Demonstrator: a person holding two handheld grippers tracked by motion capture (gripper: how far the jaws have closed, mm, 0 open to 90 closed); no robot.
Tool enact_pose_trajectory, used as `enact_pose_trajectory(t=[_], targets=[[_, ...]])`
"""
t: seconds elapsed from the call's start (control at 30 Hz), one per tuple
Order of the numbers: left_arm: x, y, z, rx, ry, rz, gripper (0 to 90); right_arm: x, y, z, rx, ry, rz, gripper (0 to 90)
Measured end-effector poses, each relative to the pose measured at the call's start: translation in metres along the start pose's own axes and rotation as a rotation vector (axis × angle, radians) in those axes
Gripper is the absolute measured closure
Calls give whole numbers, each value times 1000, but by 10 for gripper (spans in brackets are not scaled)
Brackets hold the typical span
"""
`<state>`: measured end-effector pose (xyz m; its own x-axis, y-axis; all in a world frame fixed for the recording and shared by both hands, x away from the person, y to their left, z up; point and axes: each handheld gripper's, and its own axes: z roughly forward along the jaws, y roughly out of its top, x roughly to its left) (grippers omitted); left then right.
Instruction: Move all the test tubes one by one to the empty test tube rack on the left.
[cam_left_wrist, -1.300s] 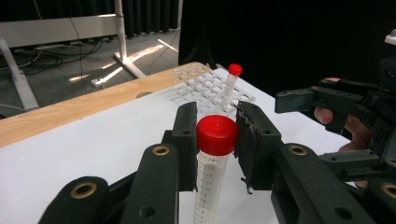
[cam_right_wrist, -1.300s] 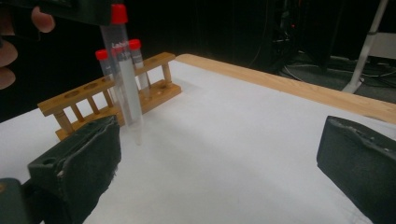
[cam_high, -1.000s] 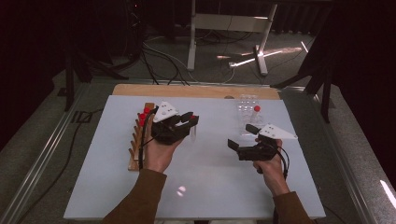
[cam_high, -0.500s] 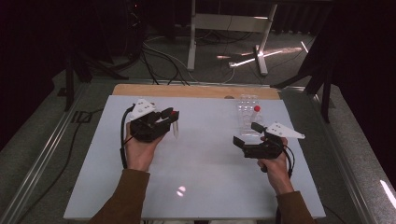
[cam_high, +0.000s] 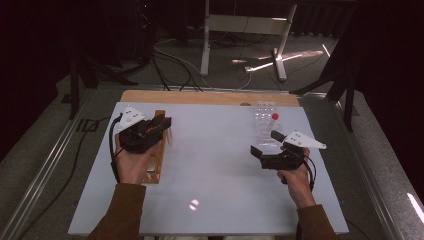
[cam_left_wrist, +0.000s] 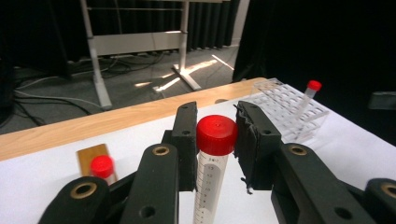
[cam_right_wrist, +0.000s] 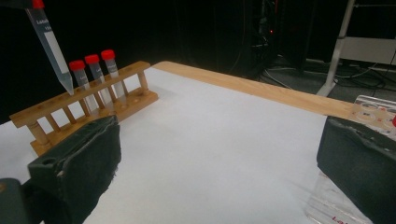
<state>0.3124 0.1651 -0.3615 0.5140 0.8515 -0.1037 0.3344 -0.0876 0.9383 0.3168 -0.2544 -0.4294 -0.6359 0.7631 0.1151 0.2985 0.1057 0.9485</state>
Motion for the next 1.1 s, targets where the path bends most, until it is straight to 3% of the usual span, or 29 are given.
enact_pose_trajectory(t=[0.37,0.67,1.1], targets=[[14,-4,-11,6,71,9,714,-1,0,-1,-1,-1,3,0],[27,-14,-16,14,105,-19,714,-2,0,-2,-5,-1,7,0],[35,-53,-10,42,113,-47,713,-2,1,-3,-11,-1,10,0]])
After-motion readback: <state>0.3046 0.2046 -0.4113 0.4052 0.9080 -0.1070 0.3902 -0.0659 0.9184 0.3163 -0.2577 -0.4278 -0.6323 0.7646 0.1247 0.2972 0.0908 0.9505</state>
